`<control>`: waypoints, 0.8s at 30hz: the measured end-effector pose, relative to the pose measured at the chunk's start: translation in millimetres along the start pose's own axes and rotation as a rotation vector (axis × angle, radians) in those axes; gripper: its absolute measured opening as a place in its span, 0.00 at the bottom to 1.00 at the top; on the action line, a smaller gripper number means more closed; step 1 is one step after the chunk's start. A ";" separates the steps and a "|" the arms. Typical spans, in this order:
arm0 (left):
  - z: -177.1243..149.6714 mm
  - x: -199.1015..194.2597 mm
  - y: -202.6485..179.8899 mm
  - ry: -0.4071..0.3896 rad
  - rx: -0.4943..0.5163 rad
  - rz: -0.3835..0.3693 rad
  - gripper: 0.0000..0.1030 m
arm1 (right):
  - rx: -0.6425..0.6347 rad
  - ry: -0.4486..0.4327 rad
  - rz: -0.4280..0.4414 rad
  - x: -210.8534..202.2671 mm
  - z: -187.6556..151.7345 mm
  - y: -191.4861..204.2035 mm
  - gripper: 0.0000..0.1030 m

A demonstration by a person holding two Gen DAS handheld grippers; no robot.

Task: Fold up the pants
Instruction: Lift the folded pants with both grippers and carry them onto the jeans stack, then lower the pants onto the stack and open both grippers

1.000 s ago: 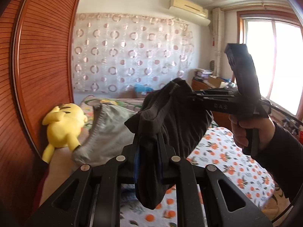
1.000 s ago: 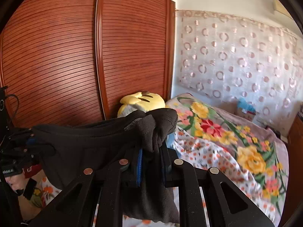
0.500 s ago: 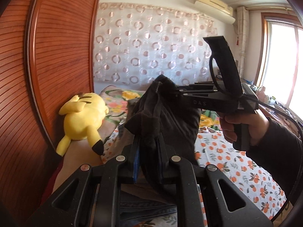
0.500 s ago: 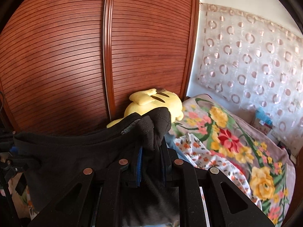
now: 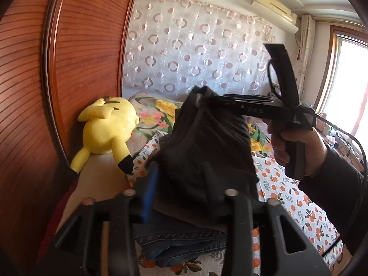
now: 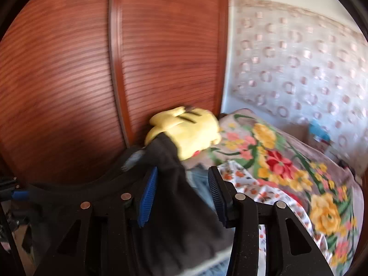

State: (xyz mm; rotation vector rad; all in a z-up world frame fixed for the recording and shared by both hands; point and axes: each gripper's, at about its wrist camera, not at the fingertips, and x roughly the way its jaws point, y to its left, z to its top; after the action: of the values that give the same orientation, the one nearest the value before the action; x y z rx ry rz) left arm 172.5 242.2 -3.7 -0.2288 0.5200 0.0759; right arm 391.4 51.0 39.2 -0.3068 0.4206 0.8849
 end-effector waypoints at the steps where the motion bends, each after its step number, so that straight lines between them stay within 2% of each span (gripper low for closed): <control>1: 0.0 -3.0 0.0 -0.008 0.002 -0.004 0.47 | 0.017 -0.018 -0.010 -7.9 -1.3 -3.4 0.46; 5: 5.6 -11.4 -6.1 -0.044 0.015 -0.007 0.48 | 0.043 -0.064 -0.013 -34.4 -8.2 -2.0 0.46; 7: 8.1 -9.1 -9.6 -0.046 0.027 -0.017 0.48 | 0.055 -0.085 0.027 -47.4 -16.3 3.8 0.46; 12: 7.3 15.9 -17.0 0.002 0.065 -0.036 0.48 | 0.046 -0.072 0.102 -59.4 -40.0 15.1 0.46; 18: -10.2 46.5 -10.3 0.102 0.079 -0.011 0.48 | 0.027 -0.010 0.035 -33.6 -49.1 -3.1 0.46; 24: -17.1 47.9 -9.0 0.108 0.082 -0.003 0.48 | 0.058 0.041 0.035 -4.1 -41.8 -9.9 0.46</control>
State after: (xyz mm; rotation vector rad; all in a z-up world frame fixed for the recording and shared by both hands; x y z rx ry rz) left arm 206.9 230.1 -40.3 -0.1546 0.6284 0.0390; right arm 387.5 24.4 5.4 -0.2656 0.4901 0.9003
